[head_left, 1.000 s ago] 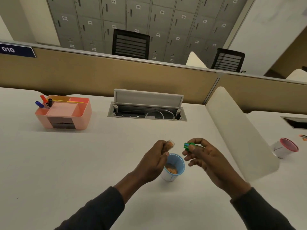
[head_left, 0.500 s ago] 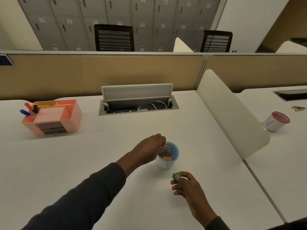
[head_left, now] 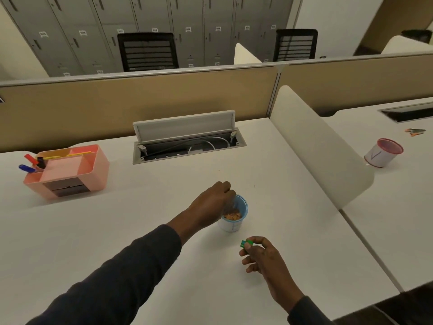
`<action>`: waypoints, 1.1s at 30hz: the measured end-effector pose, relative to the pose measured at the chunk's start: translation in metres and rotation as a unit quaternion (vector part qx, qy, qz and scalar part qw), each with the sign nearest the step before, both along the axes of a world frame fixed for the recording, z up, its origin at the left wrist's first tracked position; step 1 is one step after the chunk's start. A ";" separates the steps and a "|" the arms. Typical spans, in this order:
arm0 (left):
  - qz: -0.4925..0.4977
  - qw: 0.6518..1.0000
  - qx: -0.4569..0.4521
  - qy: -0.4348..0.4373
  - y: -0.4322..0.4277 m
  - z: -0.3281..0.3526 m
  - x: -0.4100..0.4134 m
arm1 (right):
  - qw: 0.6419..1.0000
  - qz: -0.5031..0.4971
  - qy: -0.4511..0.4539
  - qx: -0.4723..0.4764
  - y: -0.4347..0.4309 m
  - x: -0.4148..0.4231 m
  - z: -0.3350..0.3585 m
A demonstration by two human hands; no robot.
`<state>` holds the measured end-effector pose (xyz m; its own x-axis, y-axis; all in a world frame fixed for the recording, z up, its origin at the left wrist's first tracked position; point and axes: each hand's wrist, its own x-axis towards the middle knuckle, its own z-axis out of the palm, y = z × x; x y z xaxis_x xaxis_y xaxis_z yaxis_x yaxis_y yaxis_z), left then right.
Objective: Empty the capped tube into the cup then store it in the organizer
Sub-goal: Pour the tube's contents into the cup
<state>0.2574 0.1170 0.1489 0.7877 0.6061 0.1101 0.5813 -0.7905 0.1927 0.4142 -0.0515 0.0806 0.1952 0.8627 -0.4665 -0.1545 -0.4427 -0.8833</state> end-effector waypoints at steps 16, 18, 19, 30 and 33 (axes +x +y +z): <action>0.097 0.985 -0.078 -0.116 -0.020 -0.005 0.005 | 1.000 0.008 -0.024 -0.009 -0.007 -0.001 -0.002; 0.114 0.979 -0.094 -0.139 -0.021 -0.007 0.007 | 0.999 0.011 -0.031 -0.004 -0.007 0.001 -0.001; 0.128 0.974 -0.109 -0.151 -0.022 -0.008 0.007 | 0.999 0.010 -0.035 -0.004 -0.008 0.002 0.000; 0.138 0.966 -0.079 -0.204 -0.022 -0.010 -0.001 | 0.999 0.014 -0.052 -0.003 -0.013 0.006 0.002; 0.146 0.966 -0.111 -0.185 -0.027 -0.020 0.001 | 0.998 0.022 -0.057 -0.003 -0.011 0.003 0.004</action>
